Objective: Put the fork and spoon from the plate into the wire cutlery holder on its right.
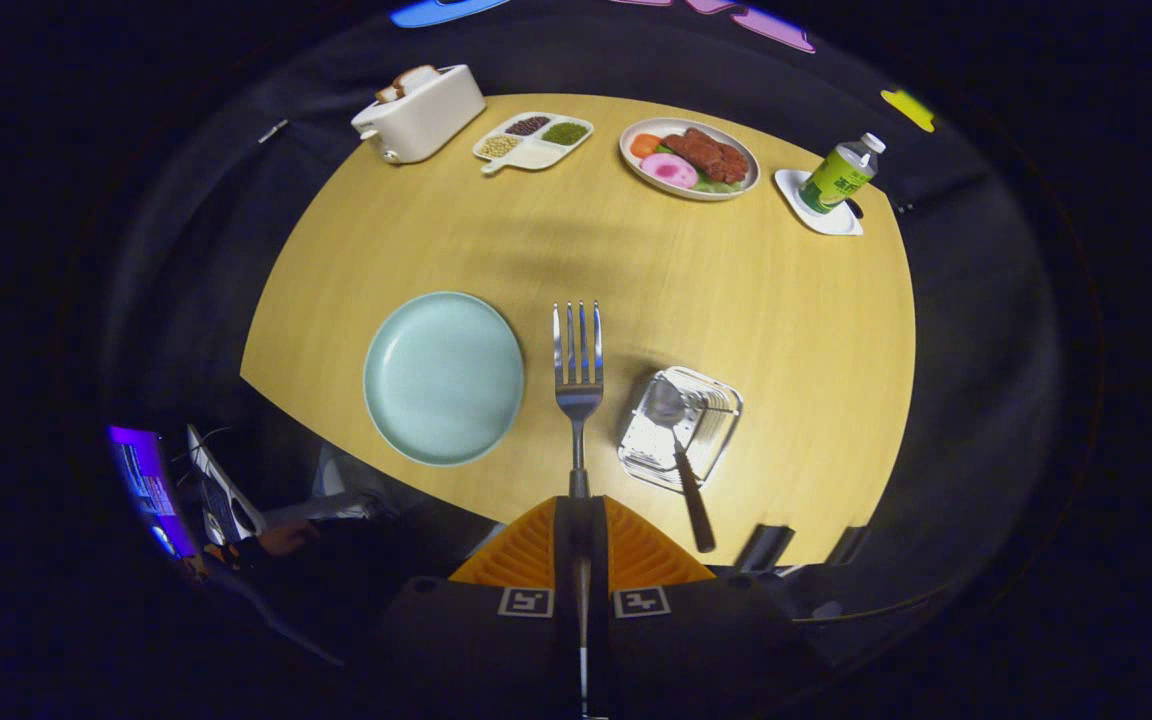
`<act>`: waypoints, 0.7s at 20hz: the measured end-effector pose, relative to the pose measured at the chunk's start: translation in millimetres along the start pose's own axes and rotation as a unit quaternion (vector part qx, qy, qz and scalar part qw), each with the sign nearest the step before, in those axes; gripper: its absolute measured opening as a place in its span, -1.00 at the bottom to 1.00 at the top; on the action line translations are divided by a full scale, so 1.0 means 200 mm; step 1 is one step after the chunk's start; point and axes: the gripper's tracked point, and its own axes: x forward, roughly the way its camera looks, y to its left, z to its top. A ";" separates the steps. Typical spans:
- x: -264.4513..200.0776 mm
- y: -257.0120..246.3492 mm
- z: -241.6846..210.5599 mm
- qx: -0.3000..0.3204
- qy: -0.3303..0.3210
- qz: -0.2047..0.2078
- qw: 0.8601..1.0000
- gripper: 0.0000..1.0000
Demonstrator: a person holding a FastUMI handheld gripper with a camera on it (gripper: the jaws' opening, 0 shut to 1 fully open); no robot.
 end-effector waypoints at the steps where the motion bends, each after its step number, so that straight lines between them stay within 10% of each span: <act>1: 0.00 -0.06 -0.02 -0.005 0.025 -0.002 1.000 -0.86; 14: 0.12 -0.39 -0.14 -0.065 0.278 -0.060 0.956 -0.86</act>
